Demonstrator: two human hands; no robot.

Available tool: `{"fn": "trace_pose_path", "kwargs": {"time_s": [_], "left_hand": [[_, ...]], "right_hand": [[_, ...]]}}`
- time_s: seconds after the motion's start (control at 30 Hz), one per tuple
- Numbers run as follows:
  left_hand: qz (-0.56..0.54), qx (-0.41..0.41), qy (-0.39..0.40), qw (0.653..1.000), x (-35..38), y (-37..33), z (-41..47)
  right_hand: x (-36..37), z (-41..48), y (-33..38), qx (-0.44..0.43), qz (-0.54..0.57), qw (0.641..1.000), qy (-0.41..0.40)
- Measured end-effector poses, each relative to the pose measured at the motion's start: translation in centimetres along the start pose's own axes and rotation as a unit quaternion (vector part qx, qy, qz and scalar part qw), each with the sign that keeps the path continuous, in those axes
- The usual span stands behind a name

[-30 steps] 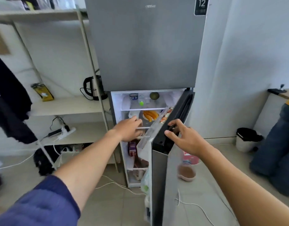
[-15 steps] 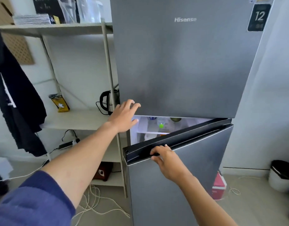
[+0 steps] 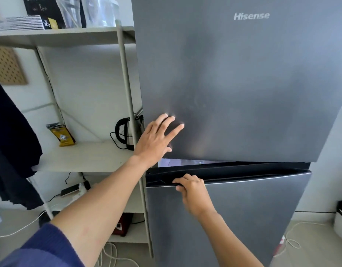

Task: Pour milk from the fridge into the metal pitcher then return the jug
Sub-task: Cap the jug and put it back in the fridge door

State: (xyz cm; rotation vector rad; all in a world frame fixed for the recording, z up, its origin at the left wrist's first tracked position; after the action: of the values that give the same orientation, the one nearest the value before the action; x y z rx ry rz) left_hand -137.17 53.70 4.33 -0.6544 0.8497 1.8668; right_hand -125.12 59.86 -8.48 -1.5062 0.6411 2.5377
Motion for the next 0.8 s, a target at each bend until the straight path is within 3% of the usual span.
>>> {"fn": "trace_pose_path", "kwargs": {"time_s": [0.23,0.8], "left_hand": [[0.018,0.074,-0.103,0.992,1.0,1.7,-0.2],[0.006,0.093,-0.104,0.990,2.5,2.6,0.1]], "right_hand": [[1.8,3.7,-1.1,0.027,-0.004,0.999,-0.028],[3.5,6.3,-1.9,0.041,-0.045,0.994,-0.086]]}}
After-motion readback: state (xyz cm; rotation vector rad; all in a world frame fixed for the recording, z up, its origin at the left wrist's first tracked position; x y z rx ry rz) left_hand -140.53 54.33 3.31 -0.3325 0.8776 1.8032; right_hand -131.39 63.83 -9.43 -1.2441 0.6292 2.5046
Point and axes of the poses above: each hand's wrist, its own z-axis towards the middle knuckle, its own x-axis out of the palm, y = z × x, the point moved 5 cm from there along z, towards the middle knuckle, and after that the axes turned 13 degrees about -z, right-handed, at the moved point
